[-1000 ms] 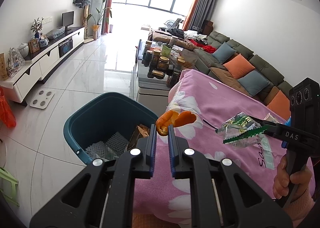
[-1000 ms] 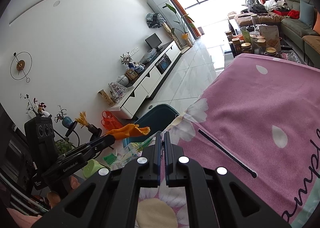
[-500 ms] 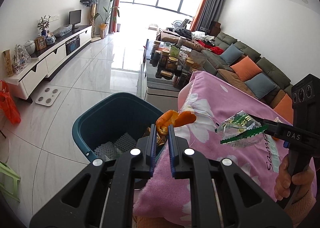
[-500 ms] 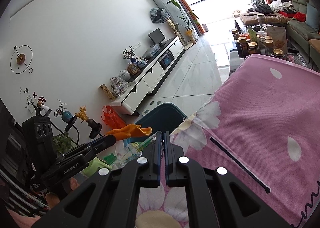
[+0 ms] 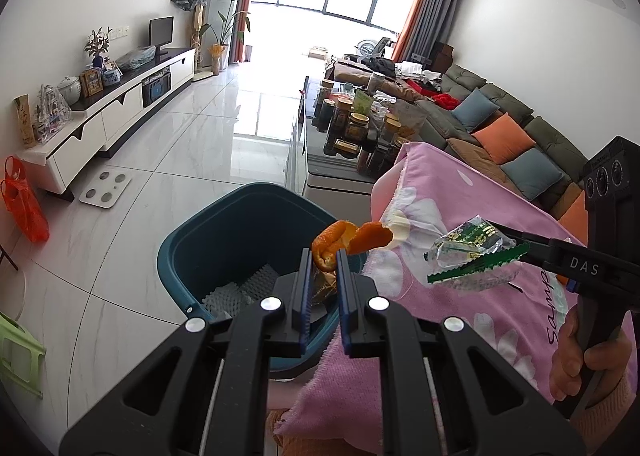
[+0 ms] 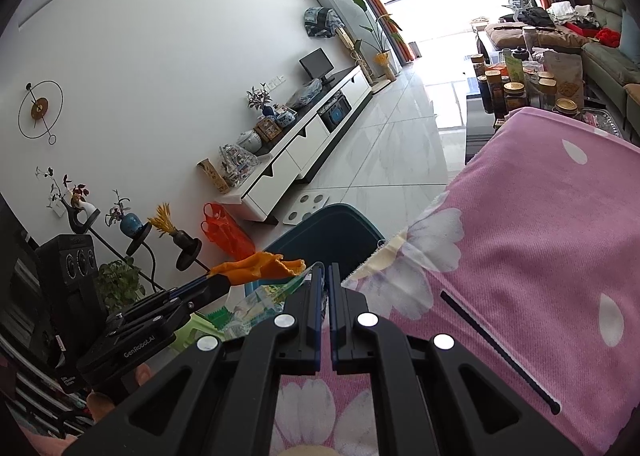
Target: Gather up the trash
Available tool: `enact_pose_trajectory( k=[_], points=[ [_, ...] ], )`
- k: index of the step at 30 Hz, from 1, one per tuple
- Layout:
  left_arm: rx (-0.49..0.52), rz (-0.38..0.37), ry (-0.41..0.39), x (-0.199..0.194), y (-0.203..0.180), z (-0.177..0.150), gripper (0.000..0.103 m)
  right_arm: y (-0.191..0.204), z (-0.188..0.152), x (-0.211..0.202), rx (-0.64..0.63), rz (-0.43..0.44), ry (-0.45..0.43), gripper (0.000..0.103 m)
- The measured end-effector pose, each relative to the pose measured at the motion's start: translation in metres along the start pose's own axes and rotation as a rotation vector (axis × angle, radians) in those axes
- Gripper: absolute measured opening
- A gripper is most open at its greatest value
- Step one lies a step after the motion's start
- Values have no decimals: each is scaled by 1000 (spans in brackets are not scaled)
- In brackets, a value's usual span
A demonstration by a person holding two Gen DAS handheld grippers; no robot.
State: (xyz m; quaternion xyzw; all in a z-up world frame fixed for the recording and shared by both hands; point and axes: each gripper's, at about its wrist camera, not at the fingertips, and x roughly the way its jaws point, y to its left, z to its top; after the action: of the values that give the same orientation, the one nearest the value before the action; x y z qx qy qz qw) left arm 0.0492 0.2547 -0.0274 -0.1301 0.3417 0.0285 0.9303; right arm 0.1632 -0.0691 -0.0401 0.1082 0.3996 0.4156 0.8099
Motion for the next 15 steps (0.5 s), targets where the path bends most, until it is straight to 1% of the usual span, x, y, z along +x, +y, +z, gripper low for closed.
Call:
enact_pose_trajectory(
  k=[15],
  points=[
    [-19, 40, 9, 12, 10, 0, 12, 7, 7, 23, -10, -20, 27, 2]
  ],
)
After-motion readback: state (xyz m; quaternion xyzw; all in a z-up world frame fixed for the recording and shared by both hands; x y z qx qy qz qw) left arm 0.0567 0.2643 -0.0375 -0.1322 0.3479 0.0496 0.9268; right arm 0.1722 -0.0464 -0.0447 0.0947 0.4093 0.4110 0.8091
